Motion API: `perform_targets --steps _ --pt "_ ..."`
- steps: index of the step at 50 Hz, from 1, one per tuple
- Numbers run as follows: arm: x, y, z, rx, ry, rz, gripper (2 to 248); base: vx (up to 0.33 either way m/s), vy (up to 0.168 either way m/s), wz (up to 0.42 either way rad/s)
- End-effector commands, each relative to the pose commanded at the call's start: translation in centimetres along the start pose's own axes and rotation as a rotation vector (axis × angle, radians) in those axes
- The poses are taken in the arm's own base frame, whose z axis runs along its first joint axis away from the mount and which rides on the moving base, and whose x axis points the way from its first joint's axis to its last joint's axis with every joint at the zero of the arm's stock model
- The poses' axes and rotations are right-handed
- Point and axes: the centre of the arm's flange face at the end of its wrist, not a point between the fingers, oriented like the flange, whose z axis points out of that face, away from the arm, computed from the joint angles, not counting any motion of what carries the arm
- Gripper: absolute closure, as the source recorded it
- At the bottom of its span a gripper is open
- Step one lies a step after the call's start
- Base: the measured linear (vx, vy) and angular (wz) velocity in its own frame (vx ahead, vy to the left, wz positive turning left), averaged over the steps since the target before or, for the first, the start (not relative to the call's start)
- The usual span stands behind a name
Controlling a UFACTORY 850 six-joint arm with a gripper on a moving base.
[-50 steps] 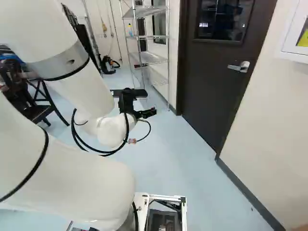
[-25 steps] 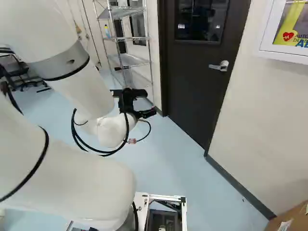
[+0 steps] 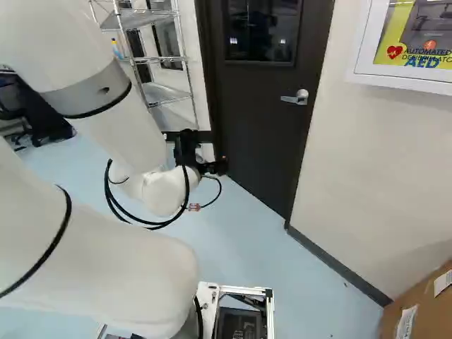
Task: Open the door and move inside
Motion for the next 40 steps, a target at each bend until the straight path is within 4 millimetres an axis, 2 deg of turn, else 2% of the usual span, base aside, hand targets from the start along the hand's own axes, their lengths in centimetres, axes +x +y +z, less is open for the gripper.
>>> perform_targets --steps 17,40 --pt "0.0 0.0 0.0 0.0 0.0 0.0 3 0.183 0.027 -0.326" --pt "0.0 0.0 0.0 0.0 0.0 0.0 3 0.184 0.069 -0.329"
